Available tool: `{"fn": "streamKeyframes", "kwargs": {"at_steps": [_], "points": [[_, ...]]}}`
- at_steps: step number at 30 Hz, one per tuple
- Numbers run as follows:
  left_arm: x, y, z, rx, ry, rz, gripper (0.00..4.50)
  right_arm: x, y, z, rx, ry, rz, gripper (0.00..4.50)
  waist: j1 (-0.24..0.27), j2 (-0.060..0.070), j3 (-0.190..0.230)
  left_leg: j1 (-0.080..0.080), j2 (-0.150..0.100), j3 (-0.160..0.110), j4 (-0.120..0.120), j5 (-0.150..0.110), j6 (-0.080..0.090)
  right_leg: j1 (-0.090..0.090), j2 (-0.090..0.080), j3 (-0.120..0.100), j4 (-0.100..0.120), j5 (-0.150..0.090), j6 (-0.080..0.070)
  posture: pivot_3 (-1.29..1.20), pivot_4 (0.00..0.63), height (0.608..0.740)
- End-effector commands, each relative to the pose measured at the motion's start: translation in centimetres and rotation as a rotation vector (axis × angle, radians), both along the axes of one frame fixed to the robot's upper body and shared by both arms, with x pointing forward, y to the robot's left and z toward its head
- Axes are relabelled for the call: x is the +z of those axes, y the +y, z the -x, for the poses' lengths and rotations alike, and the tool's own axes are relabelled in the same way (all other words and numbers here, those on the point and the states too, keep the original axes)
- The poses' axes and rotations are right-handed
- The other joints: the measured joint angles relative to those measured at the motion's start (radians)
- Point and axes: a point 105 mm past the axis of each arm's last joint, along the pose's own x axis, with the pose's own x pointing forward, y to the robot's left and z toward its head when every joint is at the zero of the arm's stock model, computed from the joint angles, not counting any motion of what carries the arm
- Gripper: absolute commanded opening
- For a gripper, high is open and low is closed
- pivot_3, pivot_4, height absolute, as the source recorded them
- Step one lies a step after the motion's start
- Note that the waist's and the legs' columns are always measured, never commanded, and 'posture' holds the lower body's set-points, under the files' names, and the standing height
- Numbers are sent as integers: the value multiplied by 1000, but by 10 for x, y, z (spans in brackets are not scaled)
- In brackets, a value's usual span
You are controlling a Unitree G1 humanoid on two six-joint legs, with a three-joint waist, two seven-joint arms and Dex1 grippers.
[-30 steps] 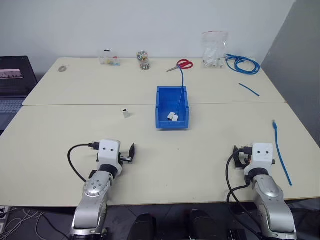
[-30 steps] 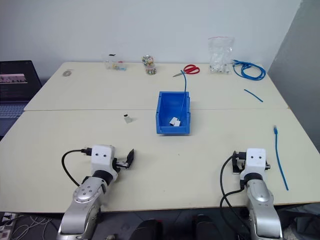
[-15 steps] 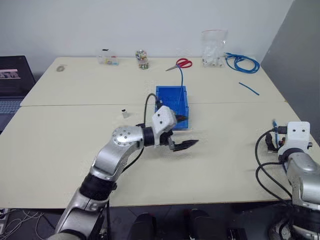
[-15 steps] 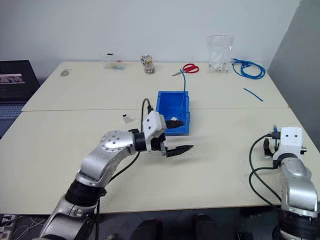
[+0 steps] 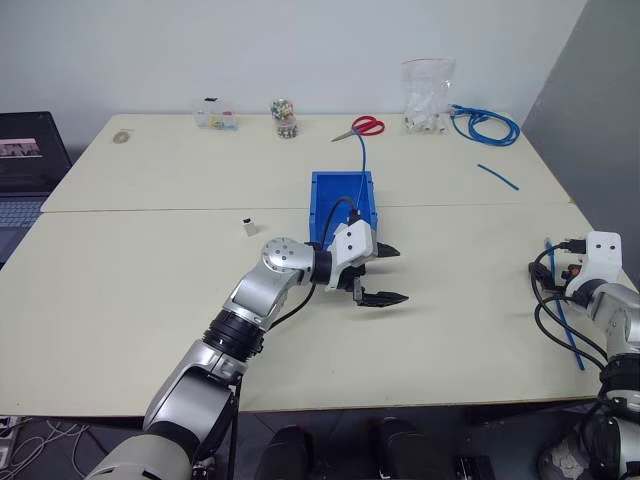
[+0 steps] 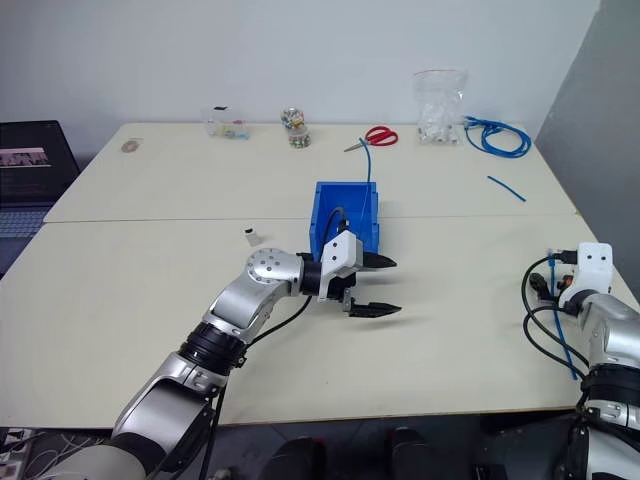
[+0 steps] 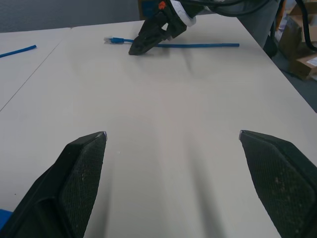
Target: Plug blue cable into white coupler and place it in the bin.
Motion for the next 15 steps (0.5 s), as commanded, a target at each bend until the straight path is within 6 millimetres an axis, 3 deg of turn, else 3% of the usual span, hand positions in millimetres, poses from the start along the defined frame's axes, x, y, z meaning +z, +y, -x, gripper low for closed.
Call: {"fn": "streamKeyframes", "kwargs": {"at_steps": [1,12,15], "points": [[18,-3,-1,-12,-70,28,4500,4,1,-4,33,-7,-14,3179,0,0,0,0,0,0,0,0,0,0,0,0,0,0,0,0,150,740],[22,-2,2,-17,-88,28,4500,-4,3,-4,39,19,18,385,0,0,0,0,1,0,1,0,0,0,0,0,1,0,0,0,150,740],[21,-3,2,-18,-91,26,4500,-4,4,-4,45,18,25,35,1,0,0,0,1,0,1,0,0,0,0,0,1,0,0,0,150,740]]}}
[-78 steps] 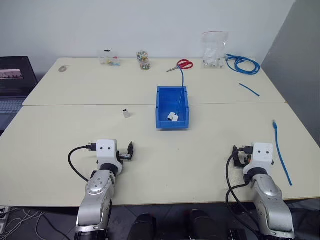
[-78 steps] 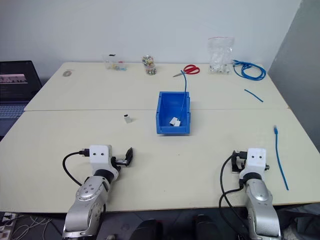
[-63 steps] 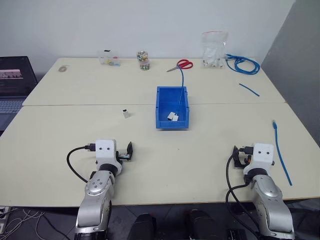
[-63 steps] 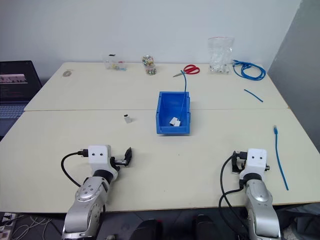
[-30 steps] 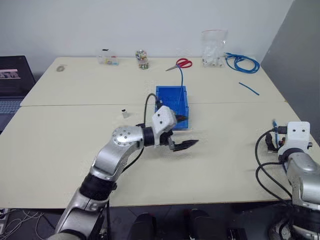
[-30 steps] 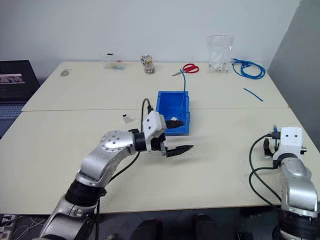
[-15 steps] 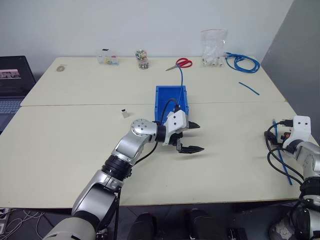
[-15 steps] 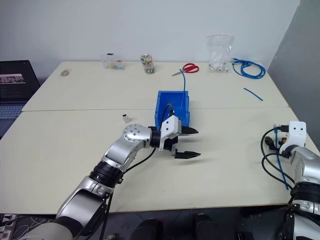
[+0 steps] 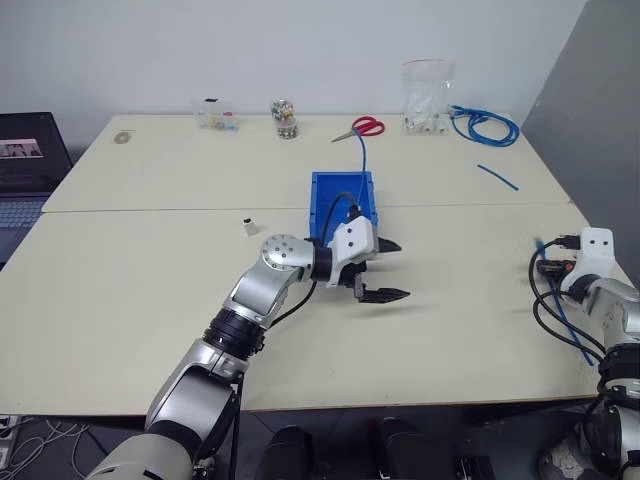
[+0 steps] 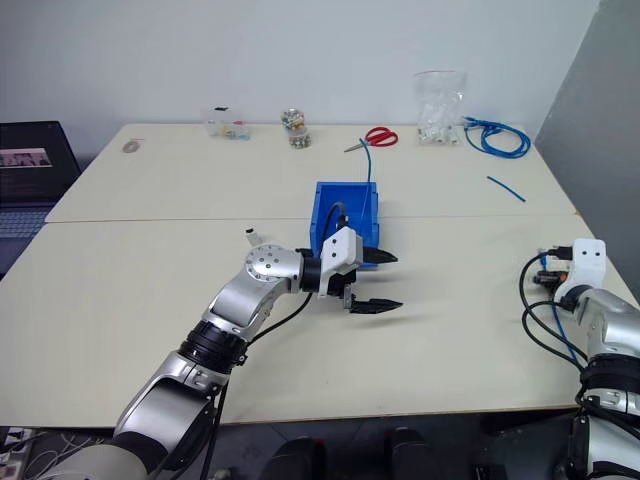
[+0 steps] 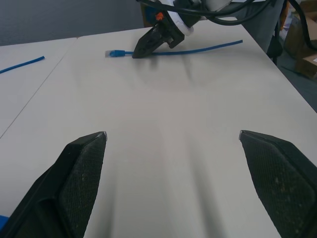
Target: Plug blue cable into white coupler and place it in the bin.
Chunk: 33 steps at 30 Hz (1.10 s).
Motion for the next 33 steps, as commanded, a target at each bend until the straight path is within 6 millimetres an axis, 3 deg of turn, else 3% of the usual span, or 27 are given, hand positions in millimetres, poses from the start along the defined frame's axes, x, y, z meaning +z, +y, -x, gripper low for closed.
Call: {"fn": "streamKeyframes", "kwargs": {"at_steps": [1,6,10,12,17,20,25,29,33], "points": [[13,-3,2,-17,-51,19,4500,-3,1,2,17,17,22,35,0,0,0,0,0,0,0,0,0,0,0,0,0,0,0,0,150,740],[10,0,1,-8,-48,17,4500,-1,8,4,77,26,74,35,-1,0,0,0,0,0,0,0,0,0,0,0,0,0,0,0,150,740],[6,15,6,17,-42,9,4500,14,16,7,197,0,160,35,-2,0,0,0,0,0,-1,0,0,0,0,0,0,0,0,0,150,740],[3,30,13,43,-33,7,4500,24,38,13,373,-2,140,35,-2,0,0,0,1,0,-1,0,0,0,0,0,0,0,0,0,150,740],[-11,76,47,182,25,28,4500,40,122,60,971,85,65,35,-10,4,3,1,2,-3,-2,0,0,-1,0,1,0,0,0,0,150,740],[-27,98,81,288,91,32,4500,44,166,68,1154,79,61,35,-21,2,5,2,3,-5,-1,0,0,0,-3,1,0,0,0,0,150,740],[-41,133,117,600,126,70,4500,37,241,70,1343,46,17,35,-15,-4,8,3,3,-8,0,0,0,1,-6,0,0,1,-1,0,150,740],[-52,152,139,821,143,81,4500,21,273,75,1466,86,31,35,-1,-4,9,2,3,-10,-1,0,0,1,-7,-1,-1,-1,-3,0,150,740],[-56,154,150,928,146,98,4500,9,283,76,1529,122,70,35,19,-3,9,-1,-1,-14,0,0,0,0,-11,-5,-3,-1,-3,0,150,740]]}}
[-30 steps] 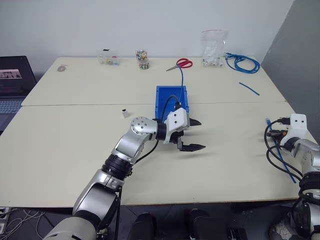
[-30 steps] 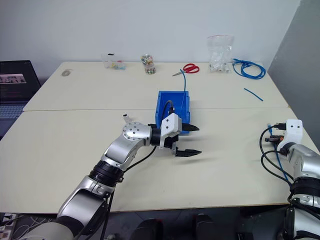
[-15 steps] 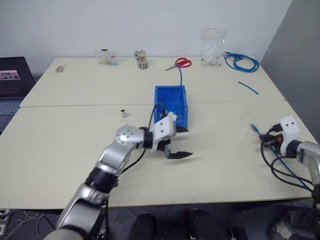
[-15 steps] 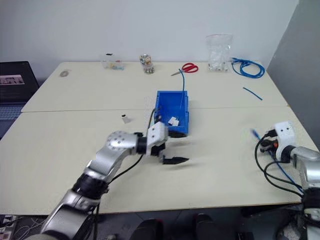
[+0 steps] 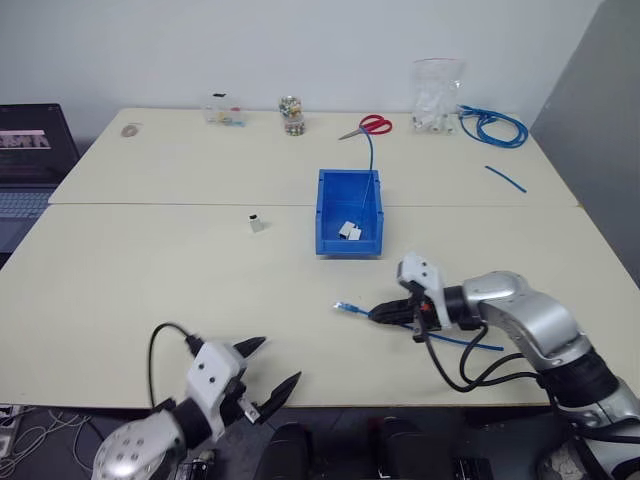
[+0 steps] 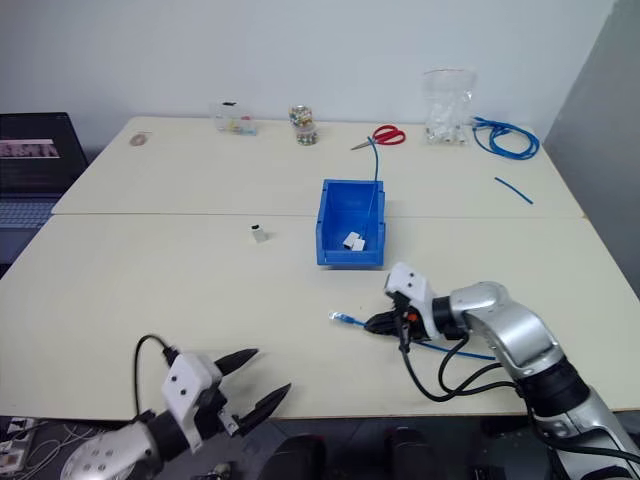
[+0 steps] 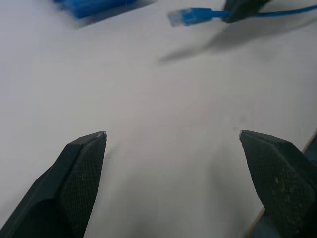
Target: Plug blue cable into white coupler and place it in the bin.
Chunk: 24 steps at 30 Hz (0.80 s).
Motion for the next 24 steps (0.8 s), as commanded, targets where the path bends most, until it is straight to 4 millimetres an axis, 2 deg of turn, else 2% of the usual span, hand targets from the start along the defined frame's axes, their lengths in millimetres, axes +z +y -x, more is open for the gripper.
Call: {"fn": "streamKeyframes", "kwargs": {"at_steps": [1,6,8,10,14,16,21,24], "points": [[16,-4,5,62,-92,-14,4500,0,4,-2,58,-38,32,35,3,0,0,0,0,0,0,0,0,0,0,0,-1,0,0,0,150,740],[5,-11,23,182,-52,22,4500,-7,11,-3,143,-29,80,35,-12,0,0,0,1,3,0,0,0,1,0,1,-2,-2,-3,0,150,740],[2,-11,24,197,-48,21,4500,-11,11,-5,152,-36,98,469,-13,0,0,0,1,3,-1,0,0,0,0,1,-2,0,-1,0,150,740],[3,-10,21,198,-53,23,4500,-17,10,-4,152,-28,112,672,-13,0,0,0,2,0,-1,0,0,0,3,0,0,-2,-4,0,150,740],[2,-10,22,178,-40,23,4500,-17,6,0,135,-20,110,1756,-13,0,0,1,3,0,-1,0,0,0,4,-1,1,-3,-6,0,150,740],[1,-10,23,161,-34,18,4500,-13,2,4,117,-25,103,2095,-13,0,0,1,3,0,-1,0,0,0,4,0,1,-3,-6,0,150,740],[5,-4,14,100,-38,-2,4500,12,-13,14,17,-59,59,3374,-7,0,0,0,2,-1,-1,0,0,0,4,-1,1,-3,-5,0,150,740],[8,-2,13,54,-33,-12,4500,31,-19,18,-30,-89,34,3967,-9,0,1,0,2,-1,-1,0,0,0,4,-1,1,-3,-5,0,150,740]]}}
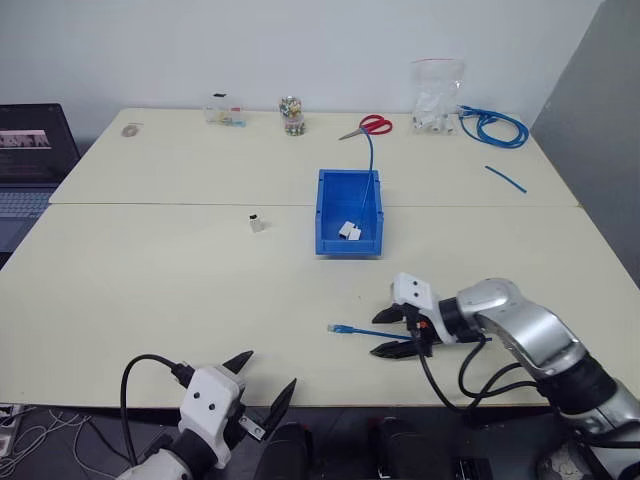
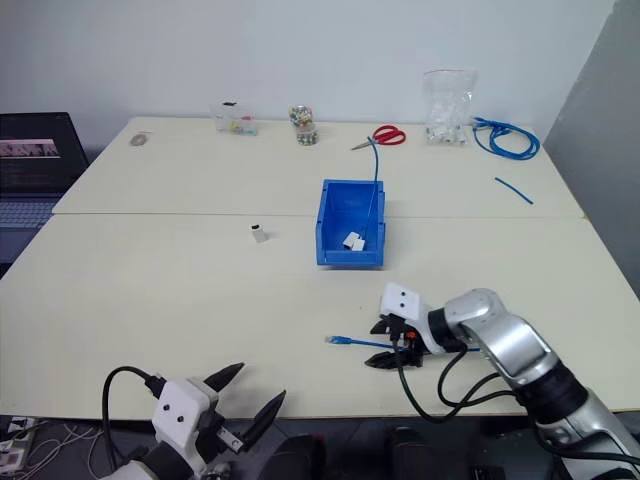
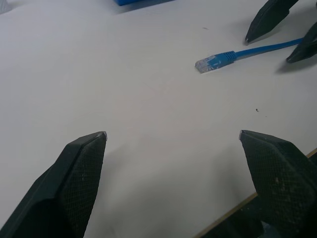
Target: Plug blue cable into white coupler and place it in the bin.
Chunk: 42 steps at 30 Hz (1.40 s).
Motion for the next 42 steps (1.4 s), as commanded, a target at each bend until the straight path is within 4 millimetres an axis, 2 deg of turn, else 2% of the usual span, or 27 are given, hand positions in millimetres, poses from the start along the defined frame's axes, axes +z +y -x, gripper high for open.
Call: {"fn": "streamKeyframes", "kwargs": {"at_steps": [1,2,4,6,10,16,22,27,31,38,42], "points": [[8,2,0,-80,3,-7,4500,45,-8,6,-68,-86,-80,4321,-2,0,0,0,0,0,0,0,0,0,0,0,0,0,0,0,150,740],[9,2,0,-107,4,-14,4500,56,-12,7,-101,-94,-111,4466,-3,0,0,0,0,0,0,0,0,0,0,0,0,0,0,0,150,740],[12,4,-1,-126,6,-18,4500,73,-19,14,-152,-84,-159,4466,-4,0,0,1,1,0,0,0,0,0,1,0,1,1,1,0,150,740],[15,8,-2,-119,9,-14,4500,81,-24,22,-168,-70,-162,4466,-3,0,0,0,1,0,0,0,0,0,1,0,1,1,1,0,150,740],[19,8,6,-128,21,-15,4500,89,-36,38,-166,-54,-119,4466,-3,0,0,0,0,0,0,0,0,0,0,0,0,0,1,0,150,740],[32,-5,7,-143,-23,-36,4500,95,-56,40,-227,-32,-68,4466,-2,0,0,0,0,1,0,0,0,0,0,1,-1,-1,-2,0,150,740],[45,-22,-1,-256,-87,-69,4500,102,-69,41,-287,-7,-71,4466,-2,0,1,0,0,2,0,0,0,0,2,1,-1,0,0,0,150,740],[44,-21,-31,-393,-80,-72,4500,100,-71,40,-342,-41,-98,4466,1,0,0,0,0,4,0,0,0,0,4,0,0,0,1,0,150,740],[35,-23,-43,-669,56,-66,4500,95,-70,40,-379,-89,-118,4466,0,0,0,0,0,8,0,0,0,0,4,0,0,2,3,0,150,740],[19,-22,-107,-905,78,-204,4500,87,-65,39,-438,-136,-176,4466,1,0,0,1,-1,11,1,0,0,0,5,0,0,3,5,0,150,740],[3,-24,-123,-1017,134,-256,4500,84,-65,39,-470,-161,-190,4466,-1,0,0,-1,-1,13,0,0,0,-1,5,1,-1,3,6,0,150,740]]}}
